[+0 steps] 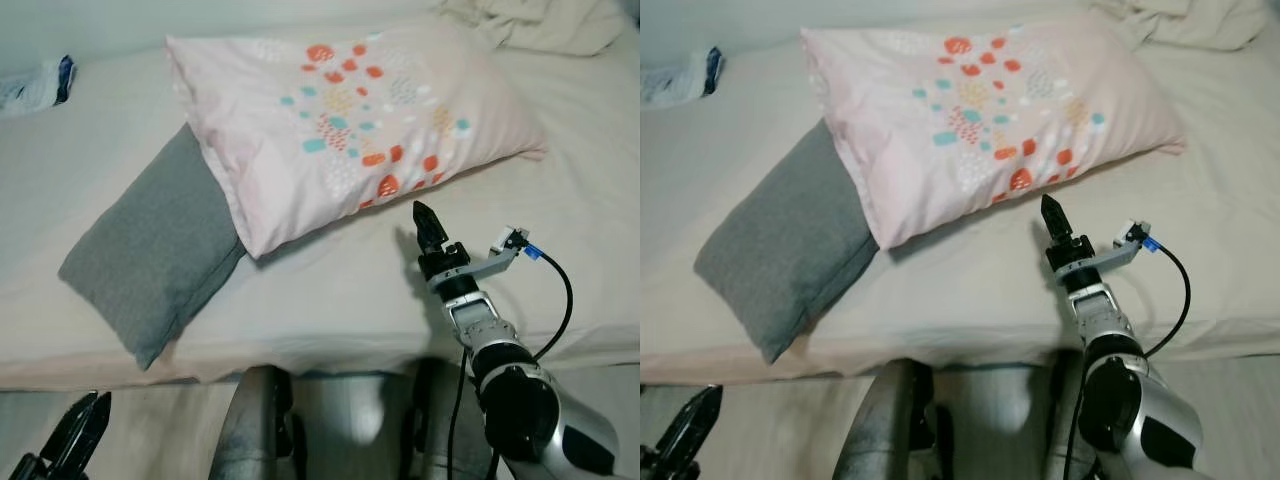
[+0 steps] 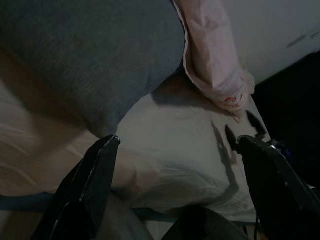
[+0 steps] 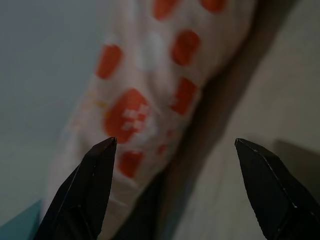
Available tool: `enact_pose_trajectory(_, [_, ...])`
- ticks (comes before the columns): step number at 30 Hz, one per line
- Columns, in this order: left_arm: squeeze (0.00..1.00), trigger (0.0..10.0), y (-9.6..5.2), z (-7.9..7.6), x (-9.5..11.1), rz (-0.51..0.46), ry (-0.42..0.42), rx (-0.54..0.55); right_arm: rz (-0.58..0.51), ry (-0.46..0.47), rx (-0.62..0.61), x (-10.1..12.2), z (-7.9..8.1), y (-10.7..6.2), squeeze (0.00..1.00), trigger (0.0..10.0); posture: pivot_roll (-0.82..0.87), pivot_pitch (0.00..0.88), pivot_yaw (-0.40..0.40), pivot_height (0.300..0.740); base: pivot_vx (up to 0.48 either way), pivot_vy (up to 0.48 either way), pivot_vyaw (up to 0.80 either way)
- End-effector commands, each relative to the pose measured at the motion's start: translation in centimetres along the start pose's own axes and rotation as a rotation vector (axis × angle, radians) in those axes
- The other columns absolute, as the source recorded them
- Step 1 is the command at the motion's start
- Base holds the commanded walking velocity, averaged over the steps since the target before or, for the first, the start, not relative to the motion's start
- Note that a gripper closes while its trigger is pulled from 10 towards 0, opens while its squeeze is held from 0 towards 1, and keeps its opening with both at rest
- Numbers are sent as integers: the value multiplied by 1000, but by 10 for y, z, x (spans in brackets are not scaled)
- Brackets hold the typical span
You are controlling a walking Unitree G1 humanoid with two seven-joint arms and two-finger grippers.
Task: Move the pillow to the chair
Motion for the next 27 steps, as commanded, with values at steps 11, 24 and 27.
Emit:
enact_pose_trajectory(11, [0,10000,24,-50,11,72,-3,-124,-62,28,29,3,8,5,0,10000,317,571,271,561,0,0,0])
enact_pose_trajectory(24, [0,10000,12,-64,-6,146,-89,-77,-231,-22,219,53,34,19,0,10000,335,609,309,561,0,0,0])
enact_pose_trajectory(27, [0,10000,9,-65,-8,154,-104,-67,-255,-55,246,63,42,25,0,10000,335,615,310,561,0,0,0])
Point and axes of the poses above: a point about 5 cm out from each wrist's last joint towards the gripper, its own y axis pointing out of the wrist towards the gripper, its own x axis along the axis of the wrist's last joint, z = x × y, the point moved 4 cm from there along y, pointing out of the wrist towards the gripper, and after that the axes turned 12 degrees about -y, right-handed, at the moved point
